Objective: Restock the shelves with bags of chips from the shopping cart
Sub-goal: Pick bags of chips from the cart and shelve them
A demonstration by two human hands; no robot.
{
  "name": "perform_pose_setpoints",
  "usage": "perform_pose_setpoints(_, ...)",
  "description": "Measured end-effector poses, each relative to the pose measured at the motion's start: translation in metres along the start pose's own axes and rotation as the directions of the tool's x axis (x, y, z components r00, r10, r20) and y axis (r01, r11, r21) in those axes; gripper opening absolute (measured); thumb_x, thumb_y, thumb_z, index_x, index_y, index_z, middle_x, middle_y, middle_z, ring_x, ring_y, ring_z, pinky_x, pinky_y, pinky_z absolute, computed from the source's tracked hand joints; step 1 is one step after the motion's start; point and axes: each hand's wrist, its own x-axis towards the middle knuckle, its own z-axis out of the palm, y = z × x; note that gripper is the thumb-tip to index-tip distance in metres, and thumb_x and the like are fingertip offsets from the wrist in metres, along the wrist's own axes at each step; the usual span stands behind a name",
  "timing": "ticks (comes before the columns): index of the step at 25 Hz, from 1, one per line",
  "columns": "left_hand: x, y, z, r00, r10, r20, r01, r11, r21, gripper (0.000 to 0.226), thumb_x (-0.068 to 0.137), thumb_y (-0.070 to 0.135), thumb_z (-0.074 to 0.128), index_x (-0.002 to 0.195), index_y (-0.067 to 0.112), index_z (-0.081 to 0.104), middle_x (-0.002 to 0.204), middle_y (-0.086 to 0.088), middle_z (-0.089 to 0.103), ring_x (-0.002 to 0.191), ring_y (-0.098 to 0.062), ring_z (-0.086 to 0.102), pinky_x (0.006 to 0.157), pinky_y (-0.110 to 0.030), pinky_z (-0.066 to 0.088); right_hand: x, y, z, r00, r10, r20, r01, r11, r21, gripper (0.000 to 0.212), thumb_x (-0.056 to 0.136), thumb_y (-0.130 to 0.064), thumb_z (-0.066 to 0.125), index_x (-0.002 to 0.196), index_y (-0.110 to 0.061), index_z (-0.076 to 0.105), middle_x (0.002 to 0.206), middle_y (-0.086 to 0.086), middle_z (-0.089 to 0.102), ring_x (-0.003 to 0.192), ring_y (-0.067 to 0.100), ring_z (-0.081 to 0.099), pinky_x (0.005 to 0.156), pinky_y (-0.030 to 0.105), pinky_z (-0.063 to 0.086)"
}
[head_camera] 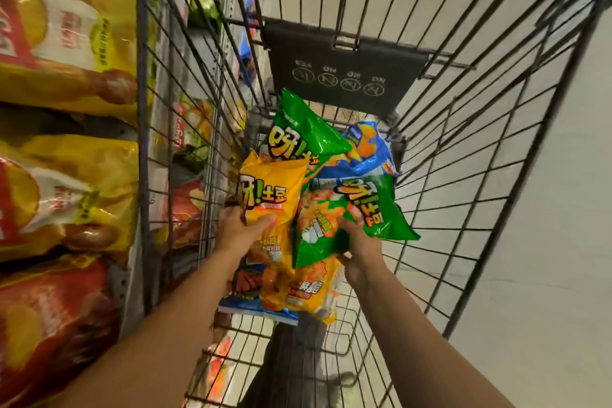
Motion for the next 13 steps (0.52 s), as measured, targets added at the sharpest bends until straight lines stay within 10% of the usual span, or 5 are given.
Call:
perform_pose_setpoints(3,-0.011,-0.002,0.000,0.995,-0.023,0.095,0.036,0.990,-0.136,0.065,0.073,0.047,0.086,0.119,0.019,0.051,0.112,0.007,0.061,0.116,-0.023,0.059,0.073,-0.023,0.048,-0.010,0.003,-0.016,0.965,-0.260,0.026,0.260,0.948,-0.182,0.039,0.082,0.004,0.071,0.116,-0.013,0.061,0.108,0.010,0.073,0.098,0.032,0.069,0.081,0.042,0.060)
perform_pose_setpoints(6,-0.028,0.003,0.003,0.977,-0.068,0.203,0.097,0.986,-0.135,0.105,0.063,0.062,0.085,0.148,0.025,0.036,0.135,0.008,0.048,0.131,-0.025,0.047,0.093,-0.029,0.045,-0.025,-0.012,-0.032,0.917,-0.369,0.154,0.400,0.827,-0.396,0.055,0.078,0.002,0.073,0.127,-0.016,0.055,0.112,0.009,0.072,0.104,0.032,0.069,0.090,0.054,0.058)
perform_pose_setpoints(13,-0.107,0.023,-0.002,0.966,-0.061,0.251,0.142,0.937,-0.319,0.105,0.054,0.080,0.079,0.143,0.041,0.039,0.149,-0.004,0.047,0.120,-0.026,0.056,0.096,-0.044,0.049,-0.077,-0.075,-0.053,0.813,-0.312,0.492,0.549,0.692,-0.468,0.074,0.079,-0.003,0.075,0.138,-0.030,0.041,0.106,0.001,0.072,0.094,0.021,0.071,0.079,0.042,0.061)
